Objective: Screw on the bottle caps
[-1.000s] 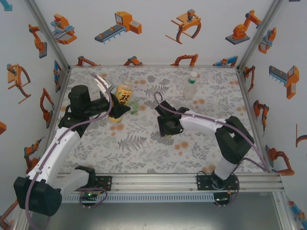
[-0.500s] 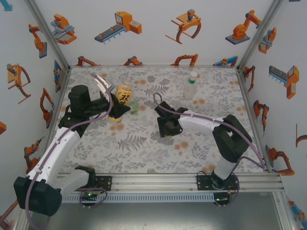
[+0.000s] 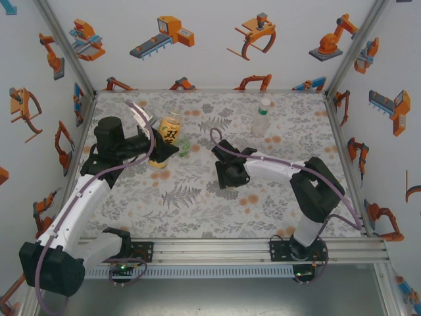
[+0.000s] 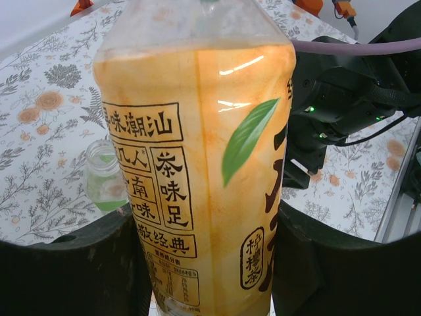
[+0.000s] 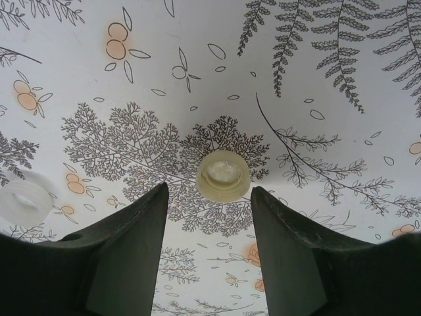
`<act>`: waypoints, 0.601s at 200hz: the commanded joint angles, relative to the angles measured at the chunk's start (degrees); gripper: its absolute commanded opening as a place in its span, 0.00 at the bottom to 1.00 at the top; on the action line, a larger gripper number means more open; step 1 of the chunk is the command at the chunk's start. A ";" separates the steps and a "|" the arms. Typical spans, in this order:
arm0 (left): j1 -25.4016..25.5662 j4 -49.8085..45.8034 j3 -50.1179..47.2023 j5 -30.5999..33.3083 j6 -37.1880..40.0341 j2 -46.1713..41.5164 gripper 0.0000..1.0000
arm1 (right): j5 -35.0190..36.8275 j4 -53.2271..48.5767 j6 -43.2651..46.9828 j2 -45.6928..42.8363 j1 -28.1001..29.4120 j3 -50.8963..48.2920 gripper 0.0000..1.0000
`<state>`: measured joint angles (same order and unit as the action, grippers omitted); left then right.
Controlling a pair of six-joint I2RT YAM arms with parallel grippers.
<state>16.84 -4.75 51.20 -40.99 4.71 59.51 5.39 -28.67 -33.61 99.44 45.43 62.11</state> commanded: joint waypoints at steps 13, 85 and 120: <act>-0.14 1.28 0.39 -1.46 -0.64 -0.01 0.00 | 0.32 -0.55 0.16 -2.47 -0.31 1.37 0.52; -0.14 1.27 0.35 -1.46 -0.63 -0.03 0.00 | -0.83 0.38 0.09 -1.41 -0.28 1.71 0.52; -0.10 1.20 0.39 -1.46 -0.66 -0.07 0.00 | -0.99 0.58 0.19 -0.42 -0.30 1.79 0.51</act>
<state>16.84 -4.75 51.22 -41.01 4.69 59.51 4.95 -28.58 -33.61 98.59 45.43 62.43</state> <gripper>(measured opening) 0.547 0.516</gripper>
